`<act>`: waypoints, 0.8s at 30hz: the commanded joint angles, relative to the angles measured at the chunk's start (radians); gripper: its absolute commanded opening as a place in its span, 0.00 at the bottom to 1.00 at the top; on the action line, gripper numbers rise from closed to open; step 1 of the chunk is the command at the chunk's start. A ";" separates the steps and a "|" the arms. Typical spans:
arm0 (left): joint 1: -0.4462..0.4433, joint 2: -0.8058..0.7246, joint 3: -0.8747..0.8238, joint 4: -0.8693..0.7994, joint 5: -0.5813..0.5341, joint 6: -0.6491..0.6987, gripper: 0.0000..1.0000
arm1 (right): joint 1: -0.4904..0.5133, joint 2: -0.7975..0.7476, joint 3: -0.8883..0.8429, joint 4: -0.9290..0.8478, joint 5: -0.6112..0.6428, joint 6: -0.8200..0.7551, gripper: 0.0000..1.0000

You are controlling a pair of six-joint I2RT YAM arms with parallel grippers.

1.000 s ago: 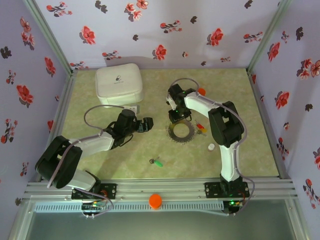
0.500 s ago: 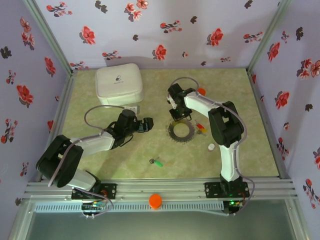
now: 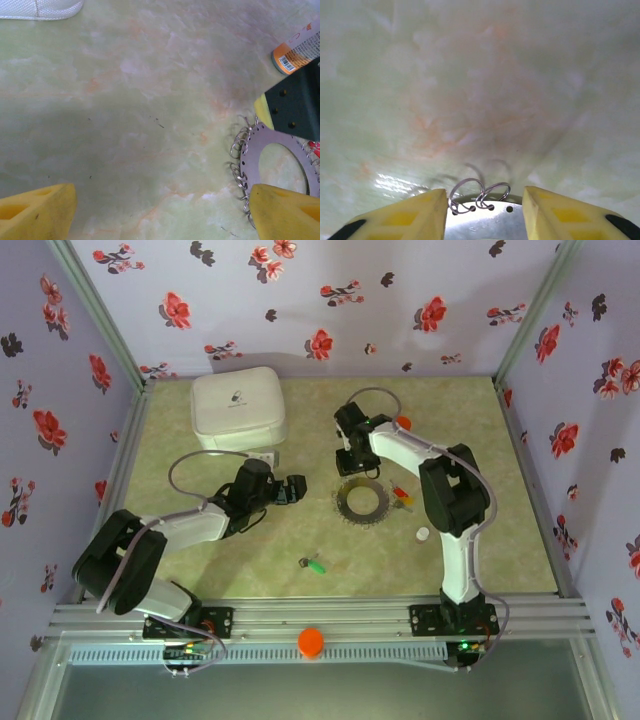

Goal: Put the keys on the keyring

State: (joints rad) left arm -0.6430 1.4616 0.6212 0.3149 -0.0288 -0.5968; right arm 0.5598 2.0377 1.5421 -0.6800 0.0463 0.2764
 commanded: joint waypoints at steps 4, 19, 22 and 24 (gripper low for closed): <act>0.006 0.005 0.002 0.027 0.003 -0.013 0.89 | 0.036 0.009 0.038 -0.048 0.162 0.276 0.47; 0.011 -0.012 -0.014 0.033 0.000 -0.012 0.89 | 0.057 0.096 0.092 -0.122 0.213 0.321 0.41; 0.012 -0.014 -0.017 0.033 0.001 -0.012 0.89 | 0.060 0.103 0.091 -0.123 0.204 0.318 0.40; 0.013 -0.014 -0.018 0.033 0.000 -0.011 0.89 | 0.062 0.108 0.091 -0.128 0.208 0.316 0.40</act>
State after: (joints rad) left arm -0.6399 1.4628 0.6167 0.3229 -0.0288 -0.5968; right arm 0.6117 2.1315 1.6112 -0.7689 0.2401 0.5774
